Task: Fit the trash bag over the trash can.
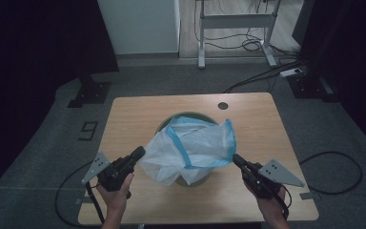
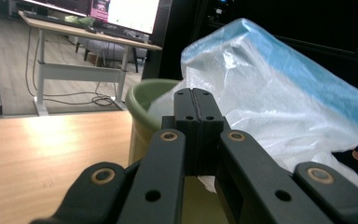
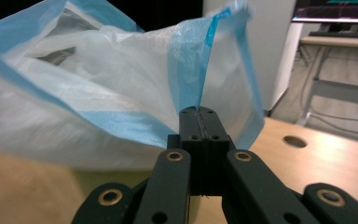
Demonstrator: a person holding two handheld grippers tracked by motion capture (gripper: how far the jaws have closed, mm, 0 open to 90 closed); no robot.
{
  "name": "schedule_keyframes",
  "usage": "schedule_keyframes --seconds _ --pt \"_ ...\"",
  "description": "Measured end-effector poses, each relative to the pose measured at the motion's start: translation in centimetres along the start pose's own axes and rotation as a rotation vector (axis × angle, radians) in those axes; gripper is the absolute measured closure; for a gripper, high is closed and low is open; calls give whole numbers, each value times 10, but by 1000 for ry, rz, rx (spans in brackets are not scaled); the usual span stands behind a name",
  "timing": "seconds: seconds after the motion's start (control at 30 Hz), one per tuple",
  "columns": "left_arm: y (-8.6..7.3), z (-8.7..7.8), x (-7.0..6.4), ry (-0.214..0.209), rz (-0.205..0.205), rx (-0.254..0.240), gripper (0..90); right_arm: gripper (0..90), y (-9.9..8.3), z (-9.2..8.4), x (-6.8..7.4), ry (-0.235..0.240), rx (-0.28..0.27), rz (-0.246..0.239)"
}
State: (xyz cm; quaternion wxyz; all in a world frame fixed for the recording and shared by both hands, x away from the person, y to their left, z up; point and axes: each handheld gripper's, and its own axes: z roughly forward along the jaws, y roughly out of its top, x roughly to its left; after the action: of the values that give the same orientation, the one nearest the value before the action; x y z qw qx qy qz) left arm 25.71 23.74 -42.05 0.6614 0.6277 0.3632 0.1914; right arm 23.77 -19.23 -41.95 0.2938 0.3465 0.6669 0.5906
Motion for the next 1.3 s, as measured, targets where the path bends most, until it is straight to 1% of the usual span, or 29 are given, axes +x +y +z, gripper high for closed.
schedule_keyframes --seconds 0.07,0.13,0.17,0.27,0.3,0.4,0.47,0.5,0.53,0.57,0.63,0.67,0.73,0.83,0.9,0.93,1.0,1.03,1.07,1.13,1.2,1.23,1.27,1.3 --pt "-8 -4 1 -1 -5 7 897 890 -8 -5 3 20 6 19" --pt "-15 -5 2 3 -10 19 897 890 -17 -6 6 32 27 22" --pt "-18 -6 3 4 -17 23 897 890 -20 -5 6 35 35 26" --pt "-29 -5 5 10 -15 47 897 890 -31 -2 9 49 64 37" --pt "-33 -4 6 5 -21 61 897 890 -34 -1 10 54 71 39" --pt "-35 -4 6 -10 -16 74 896 889 -41 1 12 67 92 41" --pt "-30 -5 5 -17 -5 68 880 889 -41 2 12 66 94 40" --pt "-25 -5 5 -23 -2 59 851 889 -41 2 11 63 94 41" --pt "-20 -6 5 -35 -9 50 806 889 -40 2 11 60 92 41" --pt "-14 -6 5 -38 -13 41 779 889 -39 2 10 59 91 39" --pt "1 -5 4 -40 -10 36 713 889 -37 2 9 54 91 32" --pt "7 -4 4 -35 -9 31 666 889 -36 2 8 52 90 29" --pt "17 -1 3 -38 -5 37 608 889 -35 2 8 49 91 26" --pt "31 9 0 -54 19 79 518 889 -36 2 8 48 92 23" --pt "38 18 -3 -67 37 115 458 889 -37 2 9 48 95 20" --pt "39 21 -4 -70 44 127 425 889 -37 2 9 48 98 18" --pt "43 31 -6 -92 60 168 380 888 -38 2 9 47 99 17" --pt "44 37 -7 -98 75 192 358 888 -38 2 9 47 100 18" --pt "44 40 -8 -103 82 207 345 888 -38 2 9 46 99 18" --pt "44 50 -10 -113 106 258 321 888 -37 1 9 45 98 17" --pt "42 55 -11 -114 122 289 330 888 -37 1 8 44 97 16" --pt "41 57 -12 -112 131 297 352 887 -37 0 8 43 97 16" --pt "40 58 -13 -109 144 307 383 887 -37 0 8 43 96 15" --pt "38 59 -14 -110 164 315 451 887 -38 -1 8 43 96 15"
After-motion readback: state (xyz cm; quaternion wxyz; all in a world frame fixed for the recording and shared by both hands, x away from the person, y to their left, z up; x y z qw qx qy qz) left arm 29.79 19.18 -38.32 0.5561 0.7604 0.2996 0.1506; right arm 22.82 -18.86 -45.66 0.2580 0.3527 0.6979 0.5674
